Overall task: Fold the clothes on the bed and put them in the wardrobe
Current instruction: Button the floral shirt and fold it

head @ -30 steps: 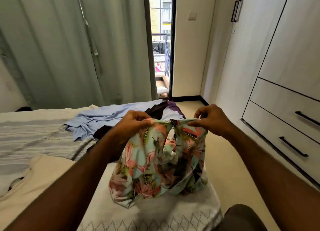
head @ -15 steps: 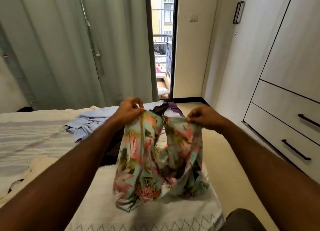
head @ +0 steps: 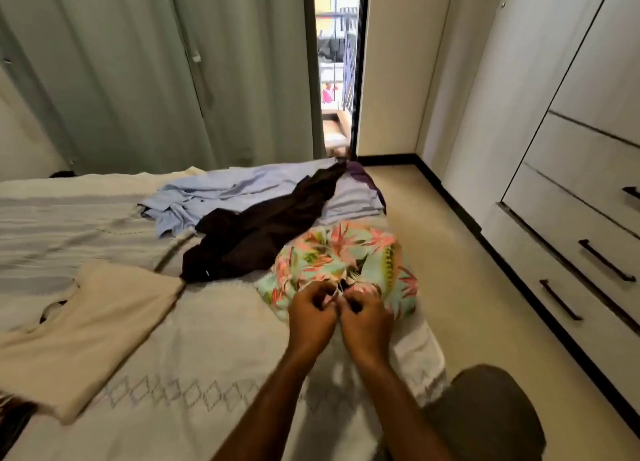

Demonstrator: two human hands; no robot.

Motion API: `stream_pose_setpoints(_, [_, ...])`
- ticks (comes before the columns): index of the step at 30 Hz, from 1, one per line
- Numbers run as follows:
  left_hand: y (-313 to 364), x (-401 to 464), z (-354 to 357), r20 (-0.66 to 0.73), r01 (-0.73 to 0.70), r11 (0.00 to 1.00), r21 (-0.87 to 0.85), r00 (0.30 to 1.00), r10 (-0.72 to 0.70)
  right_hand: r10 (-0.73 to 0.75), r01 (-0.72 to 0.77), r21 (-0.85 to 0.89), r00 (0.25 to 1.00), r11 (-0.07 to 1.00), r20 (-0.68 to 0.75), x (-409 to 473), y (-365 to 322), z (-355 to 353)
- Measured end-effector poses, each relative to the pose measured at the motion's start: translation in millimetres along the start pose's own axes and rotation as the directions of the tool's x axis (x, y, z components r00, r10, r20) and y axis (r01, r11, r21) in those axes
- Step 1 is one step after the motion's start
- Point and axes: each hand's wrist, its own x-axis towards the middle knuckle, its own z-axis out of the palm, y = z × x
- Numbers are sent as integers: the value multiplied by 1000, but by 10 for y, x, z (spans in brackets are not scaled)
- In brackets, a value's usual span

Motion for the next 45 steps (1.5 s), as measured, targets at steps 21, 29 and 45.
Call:
stream_pose_setpoints(21, [-118, -603, 36, -185, 133, 987, -92, 971, -148, 168, -271, 428, 950, 862, 262, -340, 414, -183])
stream_pose_setpoints(29, [-116, -619, 0, -80, 85, 988, -127, 992, -96, 140, -226, 423, 965, 877, 224, -347, 432, -189])
stream_pose_setpoints(45, [-171, -630, 1, 21, -33, 994, -100, 999, 35, 135, -186, 458, 981, 869, 141, -327, 516, -163])
